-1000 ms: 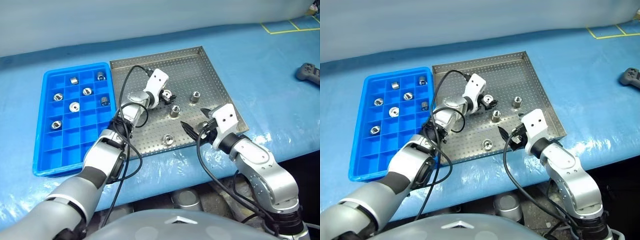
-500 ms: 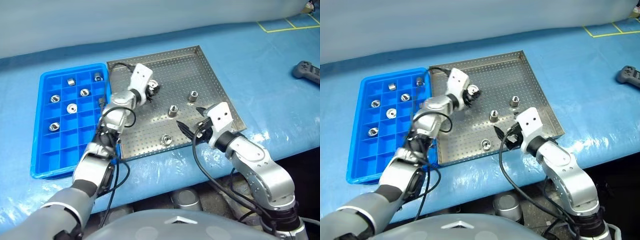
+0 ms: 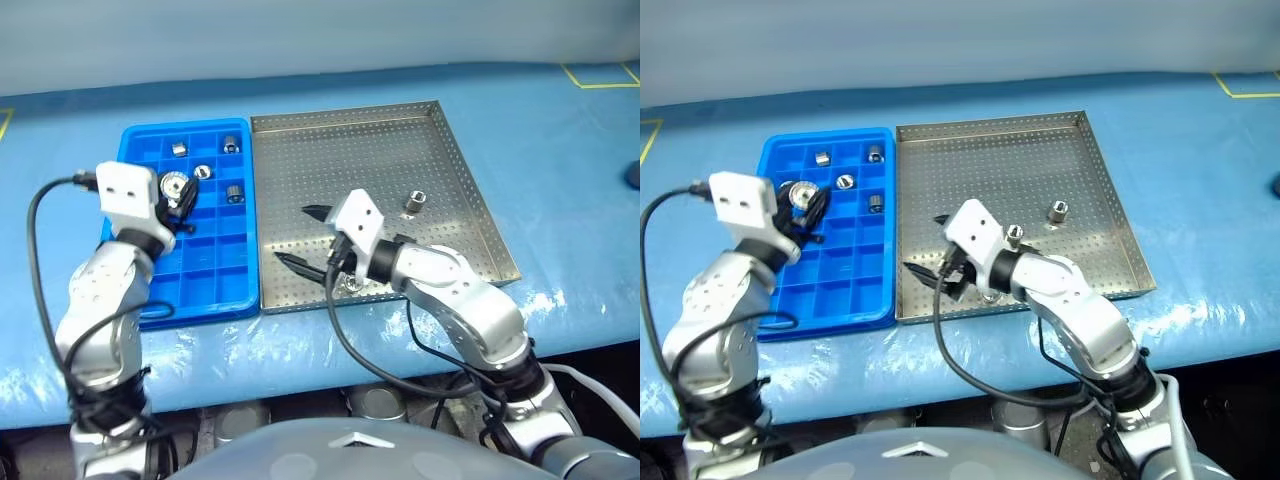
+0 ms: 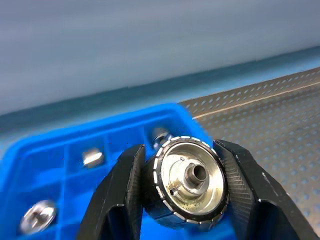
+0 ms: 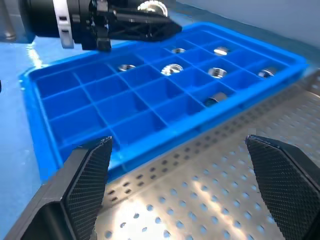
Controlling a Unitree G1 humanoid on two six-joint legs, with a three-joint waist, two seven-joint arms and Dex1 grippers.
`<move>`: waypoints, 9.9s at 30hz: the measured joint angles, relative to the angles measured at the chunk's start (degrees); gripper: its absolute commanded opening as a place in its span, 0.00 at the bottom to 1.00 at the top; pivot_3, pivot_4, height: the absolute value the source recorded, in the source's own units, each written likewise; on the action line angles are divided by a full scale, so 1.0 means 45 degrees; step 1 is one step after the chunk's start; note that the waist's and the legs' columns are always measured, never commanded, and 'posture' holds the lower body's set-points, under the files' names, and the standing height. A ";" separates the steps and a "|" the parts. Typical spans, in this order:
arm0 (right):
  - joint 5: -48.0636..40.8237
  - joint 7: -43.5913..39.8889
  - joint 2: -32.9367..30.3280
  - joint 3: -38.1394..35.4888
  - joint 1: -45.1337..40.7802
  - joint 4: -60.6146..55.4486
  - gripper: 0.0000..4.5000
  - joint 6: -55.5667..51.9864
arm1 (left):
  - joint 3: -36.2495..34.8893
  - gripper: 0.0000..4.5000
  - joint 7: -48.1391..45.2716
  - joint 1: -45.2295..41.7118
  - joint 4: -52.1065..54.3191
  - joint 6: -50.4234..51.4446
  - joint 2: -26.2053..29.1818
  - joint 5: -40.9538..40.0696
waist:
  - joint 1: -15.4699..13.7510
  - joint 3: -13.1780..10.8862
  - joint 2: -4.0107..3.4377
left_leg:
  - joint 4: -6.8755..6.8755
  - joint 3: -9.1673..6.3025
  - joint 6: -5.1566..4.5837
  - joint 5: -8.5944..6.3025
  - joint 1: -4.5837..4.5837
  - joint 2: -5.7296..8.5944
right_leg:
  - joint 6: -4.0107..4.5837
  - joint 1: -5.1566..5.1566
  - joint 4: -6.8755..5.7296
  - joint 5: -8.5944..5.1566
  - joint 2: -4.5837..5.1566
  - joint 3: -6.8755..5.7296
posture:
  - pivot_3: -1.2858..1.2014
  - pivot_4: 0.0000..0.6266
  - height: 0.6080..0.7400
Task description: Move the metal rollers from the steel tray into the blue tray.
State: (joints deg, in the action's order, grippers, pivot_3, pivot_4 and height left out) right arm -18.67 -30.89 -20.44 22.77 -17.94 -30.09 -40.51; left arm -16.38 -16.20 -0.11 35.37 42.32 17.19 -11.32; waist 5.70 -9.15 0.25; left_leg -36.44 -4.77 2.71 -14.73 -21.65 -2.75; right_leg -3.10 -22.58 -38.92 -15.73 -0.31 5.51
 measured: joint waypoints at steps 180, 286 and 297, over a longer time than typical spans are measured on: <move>-1.1513 0.9780 -0.3563 -0.2682 -0.1604 0.0251 0.50 -1.1380 | 0.6057 1.00 -0.4476 0.2253 -0.0280 -0.5124 0.2483 -0.1459 | -0.0251 0.0006 -0.0011 | 0.0099 0.0054 -0.0023 -0.0012 -0.0022 -0.0043 | -0.0005 -0.0052 0.0054 -0.0039 -0.0034 0.0025 | 0.50 0.24 1.00; 0.0594 0.3208 0.5783 0.0607 -0.5621 0.9704 0.38 0.2464 | 0.1629 1.00 0.0364 0.7924 0.2651 -0.5715 -0.0457 -0.0468 | -0.2092 -0.0007 -0.0024 | 0.0144 0.0041 0.0005 0.0002 -0.0026 -0.0063 | 0.0089 -0.0104 0.0025 -0.0039 -0.0041 -0.0015 | 0.66 0.24 1.00; 0.1772 0.2484 0.5908 0.0012 -0.5037 1.1928 0.71 0.3237 | 0.2284 1.00 0.0216 0.7188 0.2649 -0.5879 -0.0511 -0.0280 | -0.2281 -0.0004 -0.0031 | 0.0162 0.0048 0.0014 0.0007 -0.0024 -0.0066 | 0.0097 -0.0116 0.0019 -0.0042 -0.0046 -0.0011 | 0.62 0.24 1.00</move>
State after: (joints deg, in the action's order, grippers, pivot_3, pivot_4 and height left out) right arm -10.70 -19.71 6.15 22.83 -40.61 23.58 -25.94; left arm -6.10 -15.23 32.24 47.29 15.86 14.89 -12.58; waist -4.57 -9.16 0.11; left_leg -35.71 -4.56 2.78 -14.70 -21.75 -3.05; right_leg -2.66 -23.11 -38.84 -15.92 -0.52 5.46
